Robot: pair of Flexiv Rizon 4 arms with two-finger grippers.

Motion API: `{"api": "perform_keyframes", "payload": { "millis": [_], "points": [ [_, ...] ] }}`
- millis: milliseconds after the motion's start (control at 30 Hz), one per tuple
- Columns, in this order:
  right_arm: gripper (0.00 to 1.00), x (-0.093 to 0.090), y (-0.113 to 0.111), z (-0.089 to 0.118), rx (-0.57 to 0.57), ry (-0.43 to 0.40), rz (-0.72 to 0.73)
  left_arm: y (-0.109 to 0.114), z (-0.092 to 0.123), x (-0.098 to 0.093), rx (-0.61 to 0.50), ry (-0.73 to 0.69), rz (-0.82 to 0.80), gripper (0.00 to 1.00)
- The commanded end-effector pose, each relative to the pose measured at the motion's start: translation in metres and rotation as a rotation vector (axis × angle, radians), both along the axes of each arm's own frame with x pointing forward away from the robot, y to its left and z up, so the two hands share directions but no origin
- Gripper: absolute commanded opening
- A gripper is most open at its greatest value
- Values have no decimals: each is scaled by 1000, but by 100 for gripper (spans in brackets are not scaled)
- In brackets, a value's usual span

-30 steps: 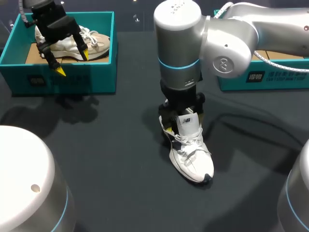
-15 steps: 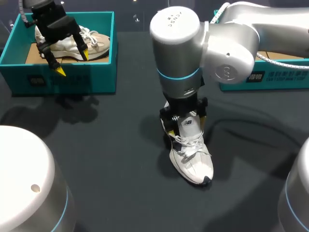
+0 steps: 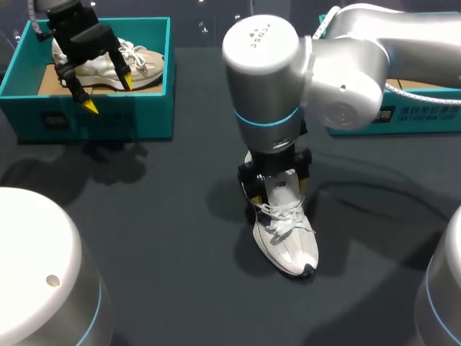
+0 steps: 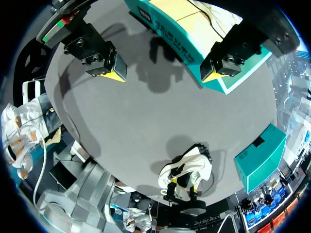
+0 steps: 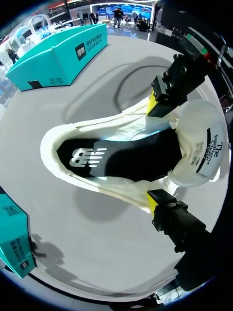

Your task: Take the shoe out of the shoebox, open the shoe tongue, remove and reinsert the insole, then place the shoe into the shoebox

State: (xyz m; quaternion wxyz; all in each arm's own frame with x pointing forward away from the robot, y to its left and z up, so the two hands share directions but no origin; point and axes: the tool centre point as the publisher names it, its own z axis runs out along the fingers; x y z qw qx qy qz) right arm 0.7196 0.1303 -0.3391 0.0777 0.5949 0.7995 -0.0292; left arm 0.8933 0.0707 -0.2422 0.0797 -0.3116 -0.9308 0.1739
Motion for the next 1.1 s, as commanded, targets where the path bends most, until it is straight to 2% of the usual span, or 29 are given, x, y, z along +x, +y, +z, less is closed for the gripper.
{"api": "perform_keyframes", "payload": {
  "millis": [33, 367, 633, 700, 800, 1100],
  "points": [
    [100, -9, -8, -1, 23, -20, -9, 0, 1, 0, 3, 0, -1, 100],
    [100, -14, -16, 6, 56, -59, -21, 0, 1, 0, 3, 0, -1, 100],
    [100, -6, -21, 1, 95, -76, -19, 0, 1, 0, 3, 0, -1, 100],
    [100, -5, -21, 2, 96, -78, -19, 0, 1, 0, 3, 0, -1, 100],
    [94, -6, -20, 9, 86, -89, -20, 0, 1, 0, 3, 0, -1, 100],
    [96, -14, -25, 15, 65, -75, -44, 0, 1, 0, 3, 0, -1, 100]
  ]
}}
